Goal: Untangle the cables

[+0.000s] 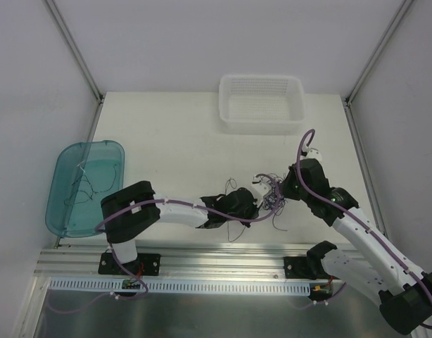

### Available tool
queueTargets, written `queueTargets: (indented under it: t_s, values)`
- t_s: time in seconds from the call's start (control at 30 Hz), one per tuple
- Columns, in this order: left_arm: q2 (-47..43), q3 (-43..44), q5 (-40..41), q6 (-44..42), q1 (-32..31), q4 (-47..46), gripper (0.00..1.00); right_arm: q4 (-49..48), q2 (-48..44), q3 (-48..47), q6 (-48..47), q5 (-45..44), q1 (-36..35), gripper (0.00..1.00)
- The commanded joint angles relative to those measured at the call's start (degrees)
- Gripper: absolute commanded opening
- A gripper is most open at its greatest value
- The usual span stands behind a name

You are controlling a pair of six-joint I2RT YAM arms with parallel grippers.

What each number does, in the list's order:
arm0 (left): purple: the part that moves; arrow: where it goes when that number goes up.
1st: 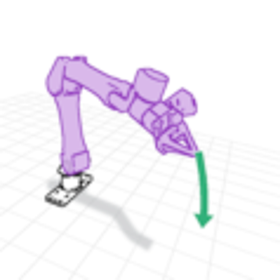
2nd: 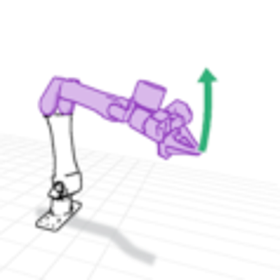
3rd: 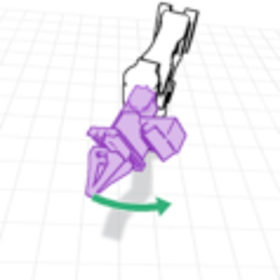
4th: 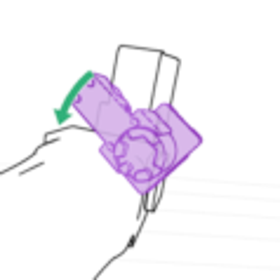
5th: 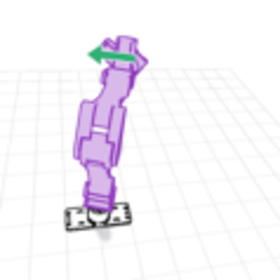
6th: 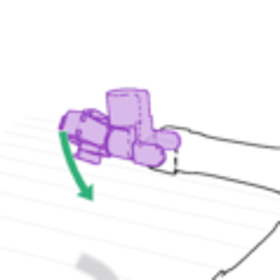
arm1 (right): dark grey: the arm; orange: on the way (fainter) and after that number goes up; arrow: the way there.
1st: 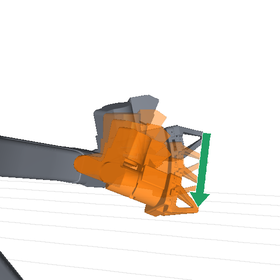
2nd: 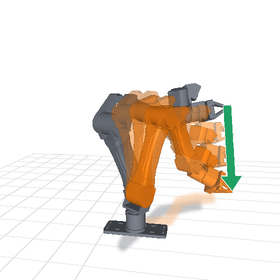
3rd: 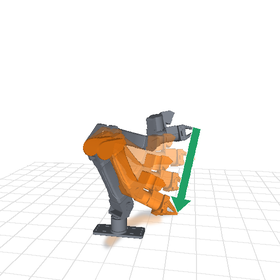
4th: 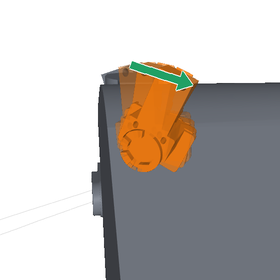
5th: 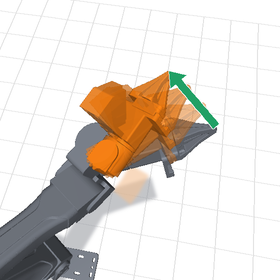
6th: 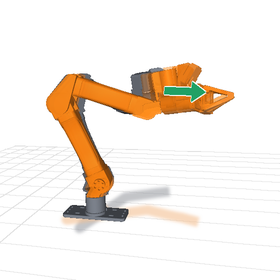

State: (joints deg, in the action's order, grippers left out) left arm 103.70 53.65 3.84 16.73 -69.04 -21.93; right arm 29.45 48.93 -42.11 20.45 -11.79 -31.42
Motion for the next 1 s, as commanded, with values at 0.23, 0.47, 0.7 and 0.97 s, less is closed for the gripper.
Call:
queueTargets:
  t_s: [0.23,0.47,0.7,0.97]
  values:
    - [-28.24,-9.52,10.41,4.79,6.53,14.98,0.0,9.21,-3.4,-0.61,-1.99,-14.04,7.59,0.01]
    - [-50.59,-14.19,8.65,10.6,21.47,26.14,0.0,11.5,-4.19,0.09,-3.57,-10.9,18.75,0.01]
    - [-58.53,-5.32,13.45,8.85,33.07,42.39,0.0,11.15,-3.93,0.62,-3.84,-8.6,22.8,0.01]
    - [-53.97,4.27,8.22,5.85,38.36,49.36,0.0,9.05,-3.49,1.24,-4.89,-1.58,24.3,0.01]
